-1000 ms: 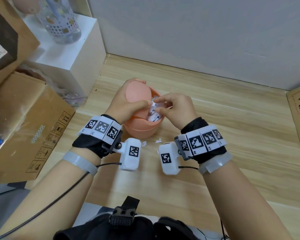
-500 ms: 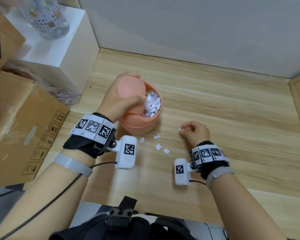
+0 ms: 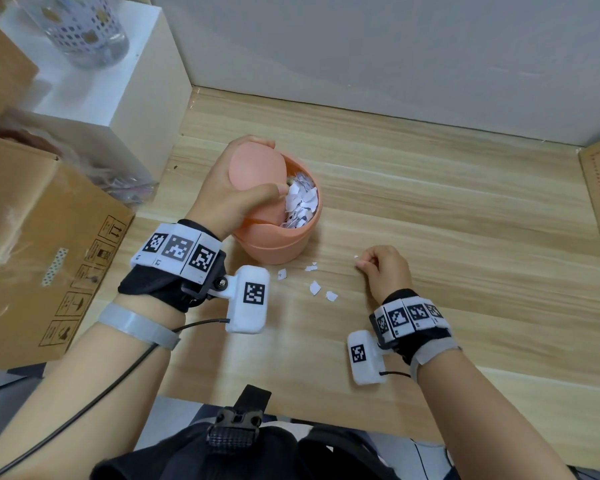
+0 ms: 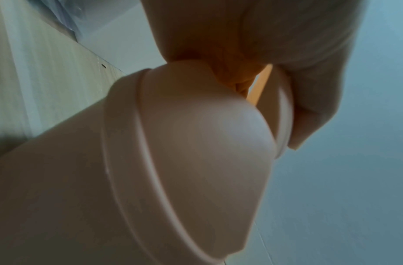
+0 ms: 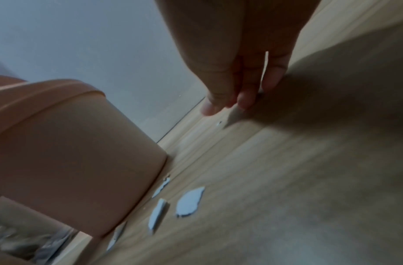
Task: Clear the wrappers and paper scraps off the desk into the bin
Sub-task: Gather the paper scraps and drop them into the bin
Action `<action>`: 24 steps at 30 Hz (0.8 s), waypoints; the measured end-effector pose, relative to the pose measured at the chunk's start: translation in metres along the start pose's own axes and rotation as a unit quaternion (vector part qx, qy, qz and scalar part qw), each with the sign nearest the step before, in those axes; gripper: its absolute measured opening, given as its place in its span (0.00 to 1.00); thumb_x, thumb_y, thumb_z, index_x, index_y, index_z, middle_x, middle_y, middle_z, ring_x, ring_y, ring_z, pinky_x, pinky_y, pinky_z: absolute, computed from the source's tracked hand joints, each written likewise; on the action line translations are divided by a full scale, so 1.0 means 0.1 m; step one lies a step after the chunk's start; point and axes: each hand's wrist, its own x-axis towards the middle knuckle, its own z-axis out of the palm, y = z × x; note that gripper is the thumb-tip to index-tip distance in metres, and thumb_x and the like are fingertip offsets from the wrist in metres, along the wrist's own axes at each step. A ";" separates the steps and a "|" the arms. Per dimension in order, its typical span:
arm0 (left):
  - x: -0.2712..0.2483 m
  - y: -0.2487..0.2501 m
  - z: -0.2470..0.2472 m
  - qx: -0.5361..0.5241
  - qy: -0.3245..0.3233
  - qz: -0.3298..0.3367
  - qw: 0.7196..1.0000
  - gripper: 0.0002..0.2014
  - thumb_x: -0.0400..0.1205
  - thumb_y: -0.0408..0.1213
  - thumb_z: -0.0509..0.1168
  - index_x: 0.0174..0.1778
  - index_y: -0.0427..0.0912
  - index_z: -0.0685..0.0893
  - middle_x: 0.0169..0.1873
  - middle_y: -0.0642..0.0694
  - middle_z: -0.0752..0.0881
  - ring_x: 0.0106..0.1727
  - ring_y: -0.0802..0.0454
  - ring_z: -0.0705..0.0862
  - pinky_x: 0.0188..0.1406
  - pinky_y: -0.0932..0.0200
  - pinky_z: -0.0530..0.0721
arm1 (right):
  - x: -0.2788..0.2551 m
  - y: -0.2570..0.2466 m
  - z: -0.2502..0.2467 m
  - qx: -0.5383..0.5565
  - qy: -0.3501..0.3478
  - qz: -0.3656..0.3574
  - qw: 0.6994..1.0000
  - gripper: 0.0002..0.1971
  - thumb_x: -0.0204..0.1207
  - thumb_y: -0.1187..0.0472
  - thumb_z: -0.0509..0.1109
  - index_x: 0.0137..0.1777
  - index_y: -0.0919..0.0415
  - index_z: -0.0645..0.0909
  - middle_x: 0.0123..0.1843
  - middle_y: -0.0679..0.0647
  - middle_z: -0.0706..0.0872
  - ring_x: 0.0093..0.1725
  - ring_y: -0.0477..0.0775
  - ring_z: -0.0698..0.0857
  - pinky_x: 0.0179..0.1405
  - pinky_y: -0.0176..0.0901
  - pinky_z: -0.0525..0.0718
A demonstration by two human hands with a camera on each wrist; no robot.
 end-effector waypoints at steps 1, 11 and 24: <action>0.00 0.00 0.00 -0.001 -0.001 0.002 1.000 0.36 0.54 0.48 0.72 0.61 0.50 0.76 0.63 0.54 0.82 0.65 0.52 0.80 0.66 0.51 0.79 | -0.04 0.02 -0.02 0.018 0.013 0.007 1.000 0.09 0.74 0.66 0.68 0.32 0.58 0.77 0.39 0.53 0.81 0.40 0.52 0.78 0.42 0.40 0.72; 0.00 0.00 0.01 -0.002 -0.001 0.007 1.000 0.36 0.54 0.48 0.73 0.60 0.50 0.76 0.62 0.54 0.82 0.63 0.53 0.81 0.64 0.53 0.79 | 0.15 -0.01 0.08 0.012 0.044 0.011 0.999 0.03 0.67 0.66 0.75 0.39 0.60 0.83 0.35 0.50 0.76 0.40 0.52 0.76 0.42 0.41 0.71; 0.01 -0.03 0.00 -0.008 -0.006 0.012 1.000 0.36 0.53 0.49 0.72 0.61 0.50 0.77 0.63 0.53 0.82 0.65 0.51 0.80 0.61 0.58 0.79 | 0.05 -0.83 -0.33 0.116 0.024 -0.188 0.975 0.10 0.72 0.68 0.69 0.34 0.56 0.75 0.36 0.46 0.75 0.38 0.45 0.74 0.40 0.30 0.70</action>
